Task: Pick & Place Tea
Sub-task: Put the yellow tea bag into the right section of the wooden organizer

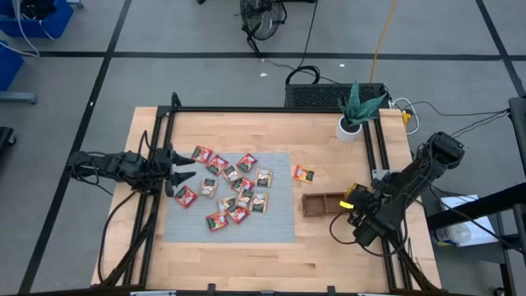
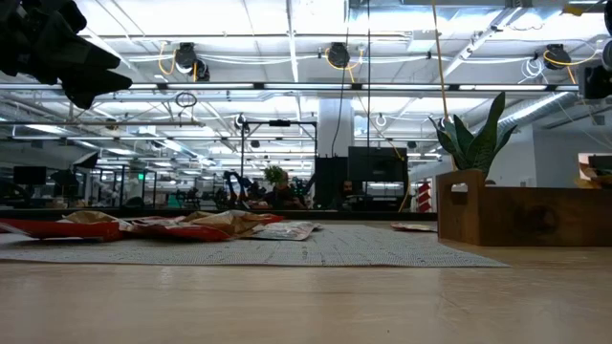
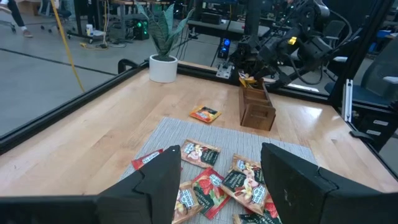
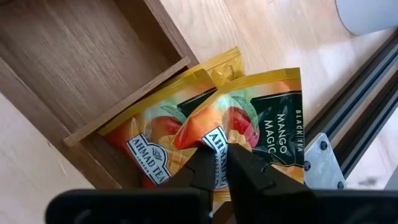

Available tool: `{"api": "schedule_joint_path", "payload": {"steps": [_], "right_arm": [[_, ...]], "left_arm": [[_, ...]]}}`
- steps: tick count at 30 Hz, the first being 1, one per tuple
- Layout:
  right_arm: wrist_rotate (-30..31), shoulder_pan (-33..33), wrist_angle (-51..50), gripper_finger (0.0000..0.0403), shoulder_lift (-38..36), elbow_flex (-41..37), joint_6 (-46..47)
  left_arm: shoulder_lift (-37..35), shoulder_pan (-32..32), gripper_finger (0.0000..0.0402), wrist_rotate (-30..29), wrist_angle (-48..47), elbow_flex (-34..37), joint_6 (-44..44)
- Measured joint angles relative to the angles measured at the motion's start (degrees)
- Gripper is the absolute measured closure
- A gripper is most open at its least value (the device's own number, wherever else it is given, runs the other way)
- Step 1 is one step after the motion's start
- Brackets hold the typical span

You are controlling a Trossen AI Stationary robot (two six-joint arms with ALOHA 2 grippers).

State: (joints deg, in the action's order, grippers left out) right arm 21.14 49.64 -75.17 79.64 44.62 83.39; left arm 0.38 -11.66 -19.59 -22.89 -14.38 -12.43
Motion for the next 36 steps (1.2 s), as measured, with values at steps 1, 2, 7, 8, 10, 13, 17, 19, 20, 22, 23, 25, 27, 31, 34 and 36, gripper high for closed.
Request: {"api": "schedule_joint_path", "payload": {"steps": [1, 2, 7, 8, 10, 13, 17, 19, 20, 22, 23, 25, 27, 31, 34, 36], "right_arm": [[-0.01, -0.01, -0.01, 0.0376, 0.0, 0.07, -0.07], [-0.01, -0.01, -0.1, 0.0371, 0.0, 0.18, -0.1], [-0.06, -0.01, -0.25, 0.035, -0.02, 0.87, -0.08], [-0.16, -0.01, -0.27, 0.0346, -0.02, 0.87, -0.08], [-0.28, -0.01, -0.09, 0.0337, -0.02, 0.87, -0.08], [-0.36, -0.01, 0.24, 0.0324, -0.34, 0.87, 0.1], [-0.38, -0.03, 0.2, 0.0304, -1.93, 0.87, 1.12], [-0.38, -0.03, 0.24, 0.0293, -3.22, 0.87, 2.15], [-0.4, -0.03, 0.4, 0.0287, -3.88, 0.87, 2.57], [-0.66, -0.03, 1.66, 0.0277, -5.4, 0.87, 2.79], [-0.77, -0.03, 2.35, 0.0273, -6.21, 0.87, 2.87], [-0.8, -0.03, 3.42, 0.0266, -7.82, 0.87, 2.93], [-0.71, -0.03, 3.99, 0.0262, -9.43, 0.89, 3.39], [0.3, -0.03, 3.86, 0.0266, -12.59, 0.9, 4.66], [1.25, -0.05, 4.02, 0.0281, -14.44, 0.9, 3.84], [-0.2, -0.1, 4.88, 0.0311, -15.19, 0.92, 1.7]], "left_arm": [[0.0, 0.02, 0.0178, 0.0, -0.01, 0.01, 0.0], [0.0, 0.01, 0.0178, 0.0, -0.01, 0.01, 0.0], [0.01, 0.02, 0.0178, 0.0, -0.01, 0.0, 0.01], [-0.01, 0.02, 0.0179, 0.0, -0.03, 0.01, 0.01], [0.01, 0.02, 0.0178, 0.0, -0.01, 0.0, -0.01], [0.0, 0.02, 0.0178, 0.0, -0.01, 0.0, 0.0], [0.0, 0.0, 0.0178, 0.0, -0.01, 0.01, -0.01], [-0.01, 0.02, 0.0179, 0.0, -0.01, 0.01, 0.01], [0.0, 0.0, 0.0178, 0.0, -0.01, 0.01, -0.01], [0.0, 0.02, 0.0178, 0.0, -0.01, 0.0, 0.0], [0.01, 0.0, 0.0178, 0.0, -0.01, 0.01, 0.0], [0.0, 0.01, 0.0178, 0.0, -0.01, 0.0, 0.0], [0.01, 0.01, 0.0178, 0.0, -0.01, 0.0, 0.0], [-0.01, 0.02, 0.0178, 0.0, -0.01, 0.01, 0.0], [0.0, 0.01, 0.0178, 0.0, -0.01, 0.01, 0.01], [0.0, 0.02, 0.0179, 0.0, -0.01, 0.0, -0.01]]}}
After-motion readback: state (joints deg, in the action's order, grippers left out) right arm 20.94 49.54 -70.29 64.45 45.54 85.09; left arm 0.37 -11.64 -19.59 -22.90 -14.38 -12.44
